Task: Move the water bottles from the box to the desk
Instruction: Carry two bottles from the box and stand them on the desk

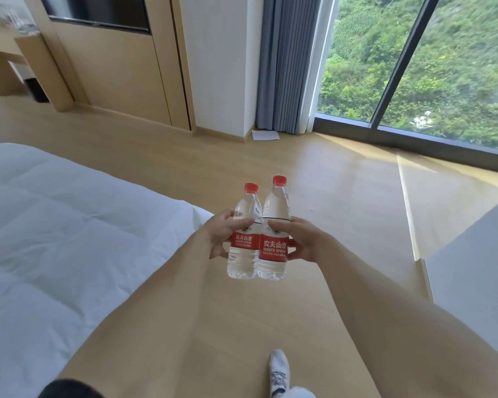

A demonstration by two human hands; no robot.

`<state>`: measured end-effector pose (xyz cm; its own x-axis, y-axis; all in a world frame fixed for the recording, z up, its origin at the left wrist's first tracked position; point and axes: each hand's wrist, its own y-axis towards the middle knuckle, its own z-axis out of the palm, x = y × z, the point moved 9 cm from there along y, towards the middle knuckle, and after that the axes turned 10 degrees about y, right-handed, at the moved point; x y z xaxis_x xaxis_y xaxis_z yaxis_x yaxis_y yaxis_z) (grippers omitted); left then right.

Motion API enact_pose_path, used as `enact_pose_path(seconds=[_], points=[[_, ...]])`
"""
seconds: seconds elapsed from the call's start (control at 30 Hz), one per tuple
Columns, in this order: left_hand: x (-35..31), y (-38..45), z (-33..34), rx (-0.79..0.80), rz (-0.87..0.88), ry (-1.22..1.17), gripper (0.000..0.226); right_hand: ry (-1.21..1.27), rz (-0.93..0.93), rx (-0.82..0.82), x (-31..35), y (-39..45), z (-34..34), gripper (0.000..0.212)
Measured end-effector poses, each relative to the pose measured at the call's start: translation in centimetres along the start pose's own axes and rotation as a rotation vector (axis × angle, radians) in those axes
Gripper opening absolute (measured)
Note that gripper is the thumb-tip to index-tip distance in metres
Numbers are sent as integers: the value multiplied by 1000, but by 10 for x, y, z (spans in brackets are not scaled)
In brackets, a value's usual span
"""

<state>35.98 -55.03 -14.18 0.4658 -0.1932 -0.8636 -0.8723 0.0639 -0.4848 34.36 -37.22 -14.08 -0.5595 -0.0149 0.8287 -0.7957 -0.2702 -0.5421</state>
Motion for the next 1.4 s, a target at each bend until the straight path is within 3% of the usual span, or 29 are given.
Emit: enact_pose_path(seconds=[0.33,0.8,1.07,1.4], points=[[-93,126,11,-138,-11,-55,51,-33,39,86,103,111,-73,36],[-159,261,5,-93,-17,-52,47,-29,33,42,179,226,-122,38],[-205,380,-56,-75,-10,-99,53,-51,2,1,256,343,-113,32],[-263,494,-172,-118,-3,-96,49,-60,-9,24,350,478,-53,30]])
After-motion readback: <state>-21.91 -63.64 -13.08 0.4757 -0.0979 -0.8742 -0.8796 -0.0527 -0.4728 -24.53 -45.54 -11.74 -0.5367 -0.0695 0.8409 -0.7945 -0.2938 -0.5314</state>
